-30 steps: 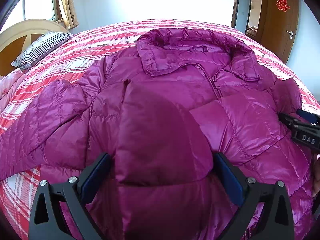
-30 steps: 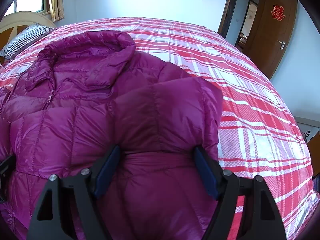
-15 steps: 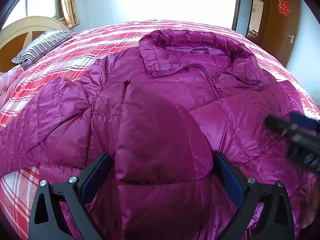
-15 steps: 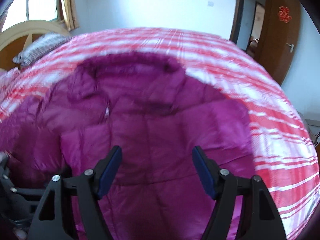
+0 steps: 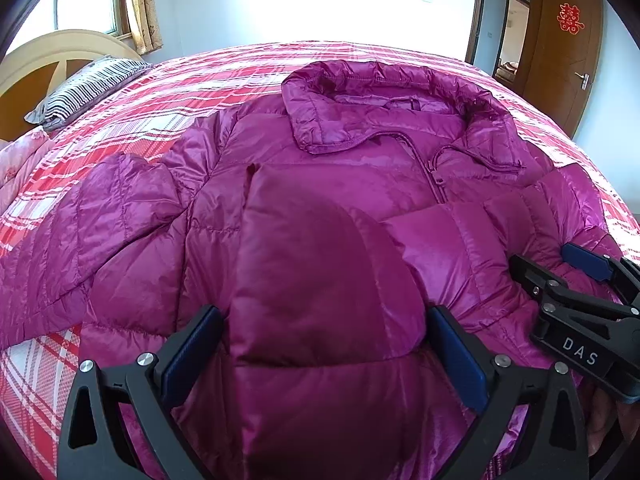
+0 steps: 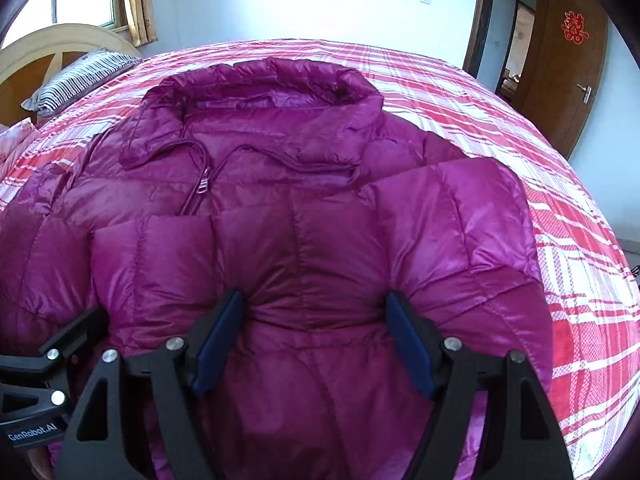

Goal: Fold large clothes

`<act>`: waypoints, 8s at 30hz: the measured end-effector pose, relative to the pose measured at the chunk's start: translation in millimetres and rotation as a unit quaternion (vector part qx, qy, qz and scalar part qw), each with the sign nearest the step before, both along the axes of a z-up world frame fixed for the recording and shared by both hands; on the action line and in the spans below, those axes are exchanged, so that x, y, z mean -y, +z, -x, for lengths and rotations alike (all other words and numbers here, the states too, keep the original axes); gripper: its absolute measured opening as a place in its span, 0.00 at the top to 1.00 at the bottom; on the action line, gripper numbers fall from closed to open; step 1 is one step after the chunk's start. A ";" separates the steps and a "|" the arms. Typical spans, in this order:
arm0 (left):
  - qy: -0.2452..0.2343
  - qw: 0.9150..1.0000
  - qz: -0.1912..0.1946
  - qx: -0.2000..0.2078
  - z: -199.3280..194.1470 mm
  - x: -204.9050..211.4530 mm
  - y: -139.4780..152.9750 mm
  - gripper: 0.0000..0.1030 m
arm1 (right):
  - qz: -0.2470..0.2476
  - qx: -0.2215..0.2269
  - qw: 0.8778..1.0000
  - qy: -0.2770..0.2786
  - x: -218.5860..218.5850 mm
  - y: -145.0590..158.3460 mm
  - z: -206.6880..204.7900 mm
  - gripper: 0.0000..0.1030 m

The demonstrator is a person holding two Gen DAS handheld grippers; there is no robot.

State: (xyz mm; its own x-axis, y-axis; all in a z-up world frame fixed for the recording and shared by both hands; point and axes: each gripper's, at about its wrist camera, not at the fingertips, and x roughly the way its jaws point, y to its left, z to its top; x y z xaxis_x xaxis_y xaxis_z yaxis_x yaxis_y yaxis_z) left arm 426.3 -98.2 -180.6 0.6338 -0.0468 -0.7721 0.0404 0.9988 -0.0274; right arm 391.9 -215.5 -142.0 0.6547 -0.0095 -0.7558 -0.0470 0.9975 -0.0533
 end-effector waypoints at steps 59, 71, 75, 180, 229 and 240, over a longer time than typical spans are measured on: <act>0.176 0.968 0.000 0.177 111.5 -325.4 160.2 0.88 | 0.019 0.014 1.000 -0.002 -5.3 -2.7 5.1 0.24; 0.026 0.970 0.021 0.239 111.7 -200.1 223.6 0.89 | 0.019 0.014 1.000 -0.002 -5.9 -2.8 5.3 0.24; -0.035 0.972 0.021 0.231 103.8 -143.6 217.1 0.89 | 0.015 0.015 1.000 -0.003 -4.3 -2.1 5.1 0.24; 0.055 0.991 -0.121 0.035 -54.5 -79.7 2.4 0.01 | -0.012 0.055 0.998 0.037 -59.5 51.9 35.8 0.50; 0.113 0.989 -0.002 0.098 -46.1 -154.4 68.7 0.01 | -0.131 0.054 0.986 0.084 -20.9 60.1 34.0 0.21; 0.128 0.987 -0.085 0.043 -84.8 -134.2 32.9 0.01 | -0.108 0.030 0.992 -0.055 113.6 47.8 -37.7 0.45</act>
State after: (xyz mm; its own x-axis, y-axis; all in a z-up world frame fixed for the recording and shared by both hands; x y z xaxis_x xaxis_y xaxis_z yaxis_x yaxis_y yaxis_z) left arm 511.2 36.0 -147.7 0.6719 0.2492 -0.6975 -0.2184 0.9665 0.1349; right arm 429.6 -329.1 -94.2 0.7032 0.0745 -0.7071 0.0594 0.9849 0.1629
